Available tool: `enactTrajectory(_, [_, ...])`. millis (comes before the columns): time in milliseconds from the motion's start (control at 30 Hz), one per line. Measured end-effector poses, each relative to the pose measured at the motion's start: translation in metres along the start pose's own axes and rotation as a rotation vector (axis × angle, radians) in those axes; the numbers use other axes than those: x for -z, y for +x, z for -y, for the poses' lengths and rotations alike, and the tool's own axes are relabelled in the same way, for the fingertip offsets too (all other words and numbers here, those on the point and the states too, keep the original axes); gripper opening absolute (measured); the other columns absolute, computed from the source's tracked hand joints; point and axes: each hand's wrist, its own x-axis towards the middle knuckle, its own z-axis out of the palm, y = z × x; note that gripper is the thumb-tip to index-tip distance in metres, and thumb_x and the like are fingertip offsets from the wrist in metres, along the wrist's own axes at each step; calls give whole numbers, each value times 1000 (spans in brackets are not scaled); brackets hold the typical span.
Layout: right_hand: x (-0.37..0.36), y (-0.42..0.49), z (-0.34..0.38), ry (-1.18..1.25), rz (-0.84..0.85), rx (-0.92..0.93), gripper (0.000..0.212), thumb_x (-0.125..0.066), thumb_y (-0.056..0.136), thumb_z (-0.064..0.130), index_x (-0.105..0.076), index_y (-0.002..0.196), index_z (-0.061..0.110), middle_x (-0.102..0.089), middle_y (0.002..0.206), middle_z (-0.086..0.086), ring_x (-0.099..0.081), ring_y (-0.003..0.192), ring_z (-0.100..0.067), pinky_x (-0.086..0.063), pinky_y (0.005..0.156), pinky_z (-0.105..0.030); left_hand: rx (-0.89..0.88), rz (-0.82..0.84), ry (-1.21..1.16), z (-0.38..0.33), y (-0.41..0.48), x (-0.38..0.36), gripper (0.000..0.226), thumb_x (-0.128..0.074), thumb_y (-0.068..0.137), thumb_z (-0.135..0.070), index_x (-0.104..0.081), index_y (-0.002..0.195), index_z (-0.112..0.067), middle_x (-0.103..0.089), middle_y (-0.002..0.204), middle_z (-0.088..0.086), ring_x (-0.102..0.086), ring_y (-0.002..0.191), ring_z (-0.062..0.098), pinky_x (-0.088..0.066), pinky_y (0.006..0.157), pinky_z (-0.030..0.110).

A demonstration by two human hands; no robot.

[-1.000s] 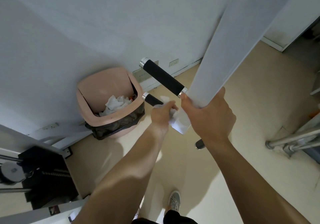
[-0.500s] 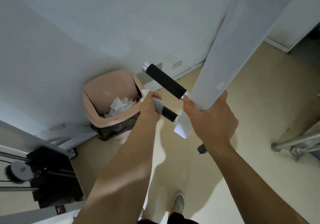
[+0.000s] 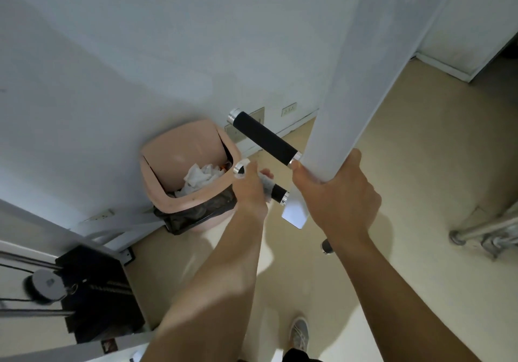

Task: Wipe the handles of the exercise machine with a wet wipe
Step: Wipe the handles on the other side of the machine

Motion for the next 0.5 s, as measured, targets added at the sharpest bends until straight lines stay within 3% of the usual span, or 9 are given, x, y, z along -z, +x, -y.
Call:
enactTrajectory(33, [1,-1,0,8,-3,-6,69,-57,68,81,-35,93,21,-49,65,10,-49,60,-24,-33,60,-33,-56,-37,109,7,-4,2,24,-61,101,-27,-60,104,-4,-66,78,9,-68,57,4,-52,55,17])
enactTrajectory(67, [1,0,-1,14,-8,-9,68,-57,68,81,-35,93,21,-50,66,10,-49,60,-24,-33,61,-33,-115,-65,210,13,-8,6,31,-58,102,-32,-59,107,-2,-66,86,11,-70,68,4,-52,63,16])
enactTrajectory(133, [3,1,-2,25,-8,-12,67,-58,68,80,-37,94,22,-52,68,10,-50,61,-23,-33,61,-33,-219,-89,353,21,-6,16,50,-56,102,-44,-56,126,1,-68,112,17,-70,103,24,-52,86,31])
enactTrajectory(167, [4,2,-1,36,-5,-10,66,-59,68,79,-39,95,22,-53,69,11,-51,62,-23,-33,62,-33,-258,-108,411,23,-3,21,55,-55,101,-46,-54,130,0,-67,118,18,-66,109,31,-49,89,36])
enactTrajectory(233, [5,3,0,57,-7,-4,66,-60,68,78,-41,96,22,-55,71,11,-52,64,-22,-33,62,-32,-295,-124,514,16,-5,26,46,-54,101,-46,-56,123,-5,-67,112,13,-65,105,32,-46,89,36])
enactTrajectory(333, [4,4,0,69,-19,3,66,-61,68,78,-43,97,22,-60,76,8,-56,67,-23,-35,62,-32,-405,-30,643,11,-7,35,25,-55,102,-36,-55,92,-13,-62,86,4,-60,84,23,-49,82,39])
enactTrajectory(400, [3,4,-1,71,-26,12,67,-60,67,80,-44,98,22,-63,78,7,-59,69,-24,-39,63,-33,-510,-31,723,3,-14,42,29,-57,101,-27,-47,77,-15,-50,71,-2,-48,66,13,-43,67,26])
enactTrajectory(500, [1,5,-3,108,-31,27,70,-62,64,79,-46,103,23,-65,86,8,-64,76,-23,-45,67,-34,-620,-38,739,-18,-32,52,27,-58,99,-21,-49,75,-14,-49,69,-5,-43,63,9,-36,57,23])
